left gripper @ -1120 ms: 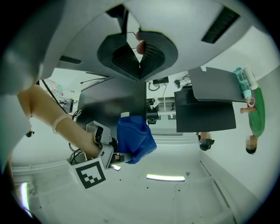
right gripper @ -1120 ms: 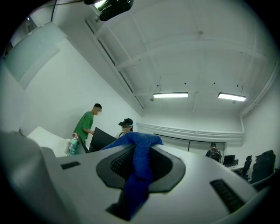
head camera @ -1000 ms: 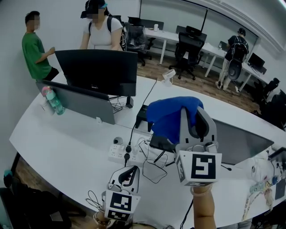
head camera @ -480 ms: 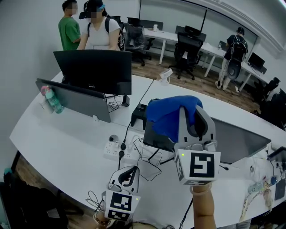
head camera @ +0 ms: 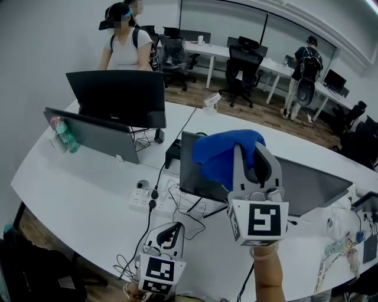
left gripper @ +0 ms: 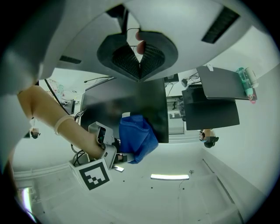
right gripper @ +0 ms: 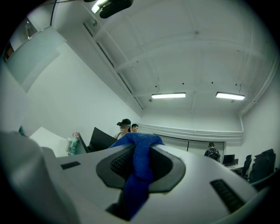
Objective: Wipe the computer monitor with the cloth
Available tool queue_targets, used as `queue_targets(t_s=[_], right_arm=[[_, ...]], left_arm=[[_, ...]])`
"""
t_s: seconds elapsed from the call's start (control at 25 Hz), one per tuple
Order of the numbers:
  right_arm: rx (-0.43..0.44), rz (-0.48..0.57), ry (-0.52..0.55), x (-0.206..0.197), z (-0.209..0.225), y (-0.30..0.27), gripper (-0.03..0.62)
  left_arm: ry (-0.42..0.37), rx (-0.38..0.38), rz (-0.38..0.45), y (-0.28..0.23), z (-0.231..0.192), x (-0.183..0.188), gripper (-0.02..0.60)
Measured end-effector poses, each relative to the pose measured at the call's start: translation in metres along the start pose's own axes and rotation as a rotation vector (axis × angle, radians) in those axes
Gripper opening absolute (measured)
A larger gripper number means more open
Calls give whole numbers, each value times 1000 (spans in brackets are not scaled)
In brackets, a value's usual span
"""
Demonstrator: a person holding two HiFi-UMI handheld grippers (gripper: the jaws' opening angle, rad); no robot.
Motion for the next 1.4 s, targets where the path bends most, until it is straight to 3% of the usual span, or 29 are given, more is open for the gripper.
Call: queue_targets(t_s=[0.6,1.4], right_arm=[[-41,15,-17,-4,43,19,72],[-24,18,-34,-18,92,35,72]], left_arm=[[-21,1,-9,-13,37,6,9],[-11,23,-18,-32,85,9,9]])
Point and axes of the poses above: the fingertips, and each gripper's own axes: y backward along the fingers, z to its right, x out of its top, the point moved 9 cm from there along y, backward along the fingers, and after that the axes turned 12 degrees about -x, right-handed, at the moved point
